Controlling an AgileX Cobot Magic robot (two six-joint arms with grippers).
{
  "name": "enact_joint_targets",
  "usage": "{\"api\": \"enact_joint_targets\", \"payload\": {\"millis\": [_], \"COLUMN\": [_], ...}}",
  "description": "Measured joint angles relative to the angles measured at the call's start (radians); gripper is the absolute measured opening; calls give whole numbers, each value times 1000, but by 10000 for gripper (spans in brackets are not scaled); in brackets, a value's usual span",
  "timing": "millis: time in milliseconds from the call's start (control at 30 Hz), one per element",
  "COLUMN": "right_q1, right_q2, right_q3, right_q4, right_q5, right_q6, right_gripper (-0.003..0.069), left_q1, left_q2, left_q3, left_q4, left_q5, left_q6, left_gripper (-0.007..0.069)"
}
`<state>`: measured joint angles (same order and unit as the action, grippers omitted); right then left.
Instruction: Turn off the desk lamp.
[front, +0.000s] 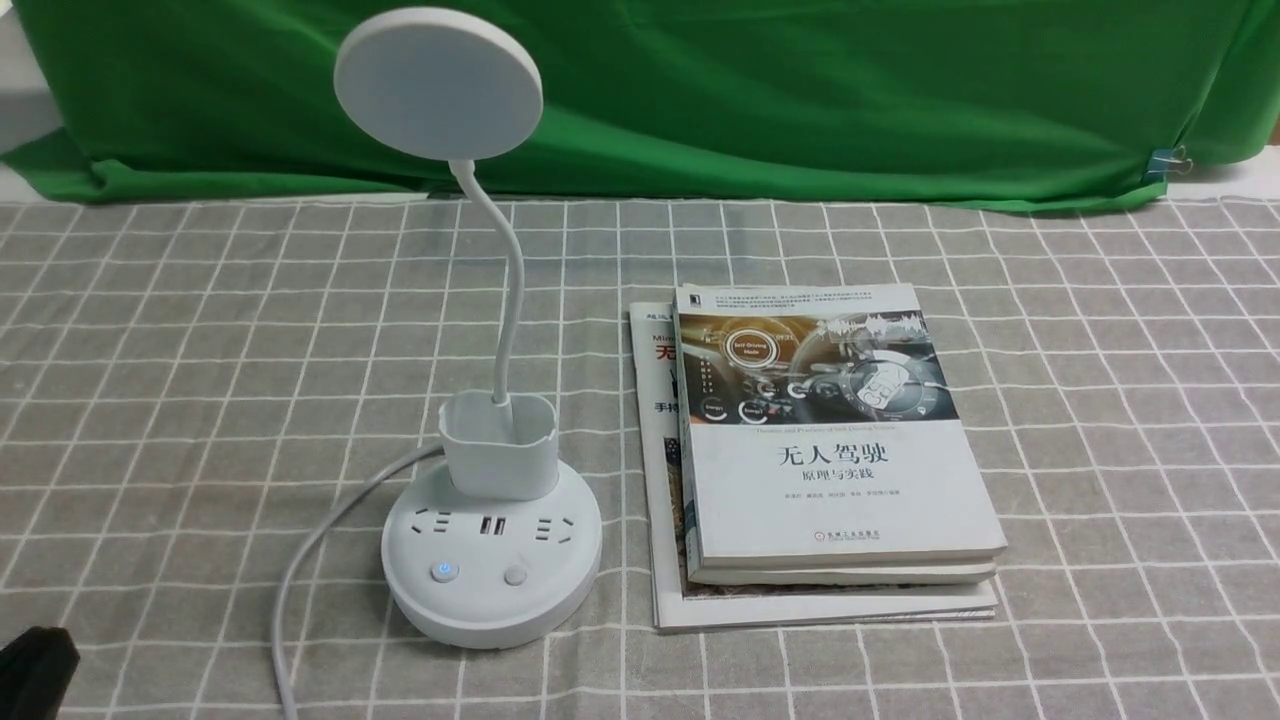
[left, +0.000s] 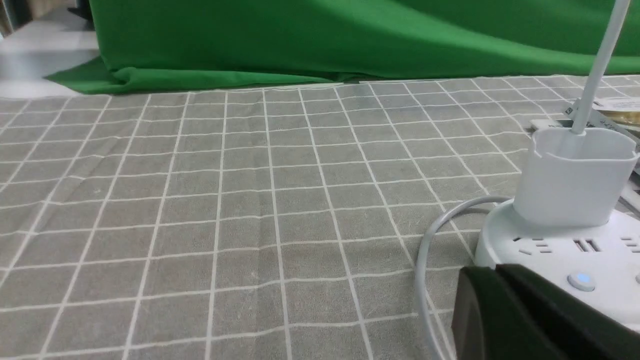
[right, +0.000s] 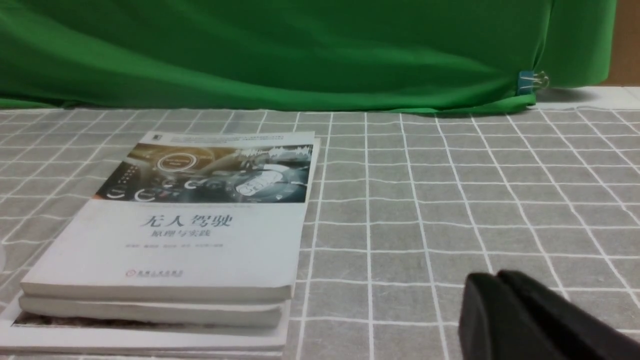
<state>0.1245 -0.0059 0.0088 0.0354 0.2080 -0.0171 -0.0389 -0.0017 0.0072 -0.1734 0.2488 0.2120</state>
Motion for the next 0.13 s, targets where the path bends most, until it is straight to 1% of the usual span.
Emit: {"api": "enact_joint_targets", "payload": {"millis": [133], "right_q1": [0], "right_q2": [0], "right_q3": [0], "right_q4": [0], "right_q5": [0], "right_q6": [0], "right_gripper": [36], "left_q1": [0], "left_q2": [0], "left_q3": [0], "left_q4": [-1], "left_q5": [-8], "left_q6": [-1], "left_gripper": [1]}}
